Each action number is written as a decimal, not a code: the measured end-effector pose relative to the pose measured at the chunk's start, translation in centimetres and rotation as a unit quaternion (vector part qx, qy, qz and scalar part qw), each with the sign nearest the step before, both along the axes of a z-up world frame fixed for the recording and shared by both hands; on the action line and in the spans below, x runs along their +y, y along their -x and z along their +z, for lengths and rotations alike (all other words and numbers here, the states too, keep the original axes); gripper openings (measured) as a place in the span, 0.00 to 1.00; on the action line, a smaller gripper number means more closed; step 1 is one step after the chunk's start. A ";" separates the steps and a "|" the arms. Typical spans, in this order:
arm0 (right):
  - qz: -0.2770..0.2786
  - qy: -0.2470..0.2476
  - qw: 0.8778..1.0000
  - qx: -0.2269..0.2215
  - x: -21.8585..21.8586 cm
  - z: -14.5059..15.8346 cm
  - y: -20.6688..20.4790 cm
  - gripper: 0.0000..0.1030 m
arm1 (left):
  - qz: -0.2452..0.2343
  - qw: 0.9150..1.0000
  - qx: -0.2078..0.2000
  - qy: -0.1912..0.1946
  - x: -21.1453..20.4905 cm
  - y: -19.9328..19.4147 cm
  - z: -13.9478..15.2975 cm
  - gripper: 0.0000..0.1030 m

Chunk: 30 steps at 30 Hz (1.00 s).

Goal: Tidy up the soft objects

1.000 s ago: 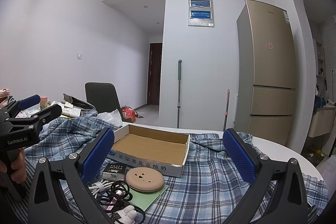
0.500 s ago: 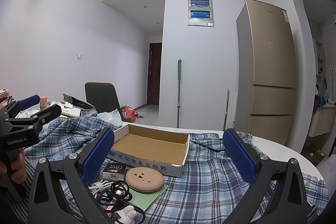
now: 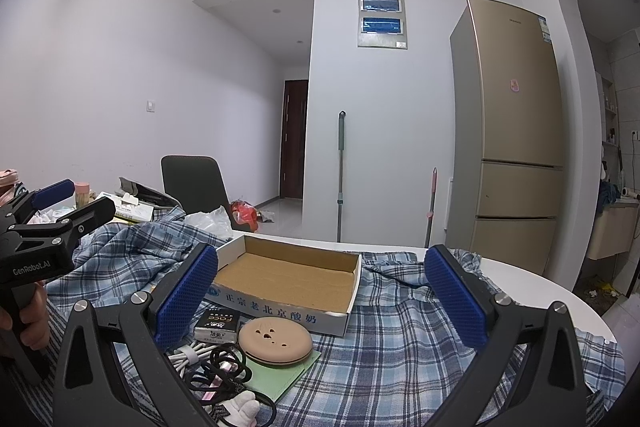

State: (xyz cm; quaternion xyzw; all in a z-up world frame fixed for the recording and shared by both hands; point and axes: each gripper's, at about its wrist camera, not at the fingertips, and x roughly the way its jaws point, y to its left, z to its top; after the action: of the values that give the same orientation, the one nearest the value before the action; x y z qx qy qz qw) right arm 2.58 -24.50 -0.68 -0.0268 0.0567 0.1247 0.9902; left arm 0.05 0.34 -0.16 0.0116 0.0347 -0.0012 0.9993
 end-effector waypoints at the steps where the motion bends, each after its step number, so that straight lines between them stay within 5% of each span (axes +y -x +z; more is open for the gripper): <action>1: 0.000 0.000 1.000 0.000 0.0 0.0 0.0 1.00 | 0.000 1.000 0.000 0.000 0.0 0.0 0.0 1.00; 15: 0.000 0.015 0.999 0.039 0.8 -0.1 -1.2 1.00 | -0.006 1.000 0.014 -0.006 -0.1 0.1 0.8 1.00; 22: -0.017 0.021 0.998 0.059 0.9 3.3 -0.2 1.00 | -0.023 0.998 0.057 0.003 0.0 -0.1 2.3 1.00; 30: 0.060 -0.006 0.974 0.220 0.5 3.3 -2.7 1.00 | -0.021 0.989 0.144 0.023 1.9 -0.1 3.5 0.98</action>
State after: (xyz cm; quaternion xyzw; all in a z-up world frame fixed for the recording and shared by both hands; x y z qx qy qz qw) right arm 5.25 -23.97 2.62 0.0040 0.2710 0.1875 0.9441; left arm 0.10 2.26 3.31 -0.0108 0.1783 -0.0245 0.9836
